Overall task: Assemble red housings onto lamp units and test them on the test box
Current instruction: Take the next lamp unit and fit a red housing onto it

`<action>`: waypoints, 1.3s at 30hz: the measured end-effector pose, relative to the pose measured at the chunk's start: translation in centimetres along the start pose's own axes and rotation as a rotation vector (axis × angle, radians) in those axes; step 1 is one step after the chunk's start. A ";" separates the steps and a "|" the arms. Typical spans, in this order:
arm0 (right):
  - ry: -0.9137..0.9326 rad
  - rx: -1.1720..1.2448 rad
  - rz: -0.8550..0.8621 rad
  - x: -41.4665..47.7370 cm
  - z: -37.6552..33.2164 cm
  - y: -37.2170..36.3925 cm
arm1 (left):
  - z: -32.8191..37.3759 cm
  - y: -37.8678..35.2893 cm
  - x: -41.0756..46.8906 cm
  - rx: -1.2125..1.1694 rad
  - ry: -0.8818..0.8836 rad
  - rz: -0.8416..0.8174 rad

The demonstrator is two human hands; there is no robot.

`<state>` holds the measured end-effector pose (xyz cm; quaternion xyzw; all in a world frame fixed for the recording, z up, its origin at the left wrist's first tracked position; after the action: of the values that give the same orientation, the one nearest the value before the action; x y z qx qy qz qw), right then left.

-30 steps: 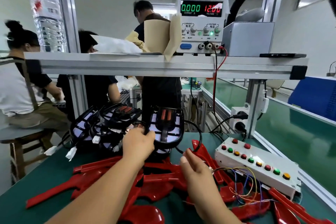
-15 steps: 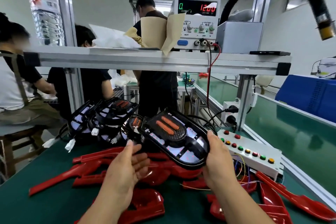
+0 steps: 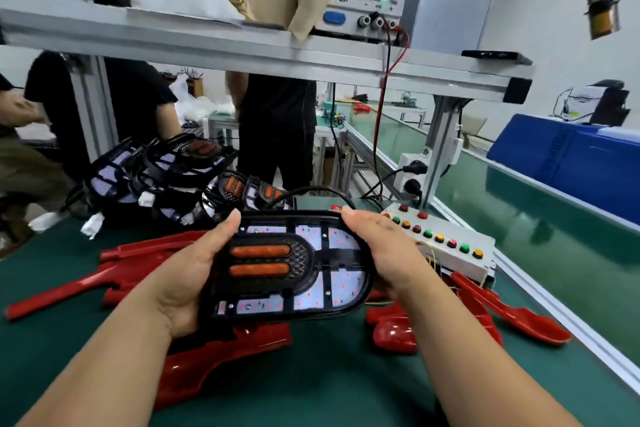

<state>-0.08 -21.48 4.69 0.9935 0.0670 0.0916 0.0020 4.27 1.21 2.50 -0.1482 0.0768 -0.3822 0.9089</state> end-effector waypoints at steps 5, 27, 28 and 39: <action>-0.115 -0.545 0.053 -0.3 -2.0 1.5 | -0.9 -1.1 0.8 -0.065 0.007 0.160; -0.080 -0.734 -0.149 -5.5 -3.1 3.9 | -1.8 -0.7 1.7 -0.207 -0.136 0.330; 0.022 -0.578 -0.088 -5.9 -4.0 4.4 | -1.8 -0.8 1.7 -0.194 -0.145 0.338; 0.470 0.886 0.183 -3.0 -2.8 0.0 | -2.4 -3.8 1.7 -0.095 -0.156 0.308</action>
<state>-3.52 -21.92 6.89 0.8532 0.0107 0.2754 -0.4428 2.23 -3.05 1.41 -0.2069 0.0458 -0.2217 0.9518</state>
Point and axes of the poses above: each hand's wrist, its own x-axis towards the middle knuckle, its own y-axis out of the back of the hand, z = x × y, the point moved 2 cm from there along x, towards the middle knuckle, and after that the axes turned 14 degrees about -z, right-handed, at the moved point
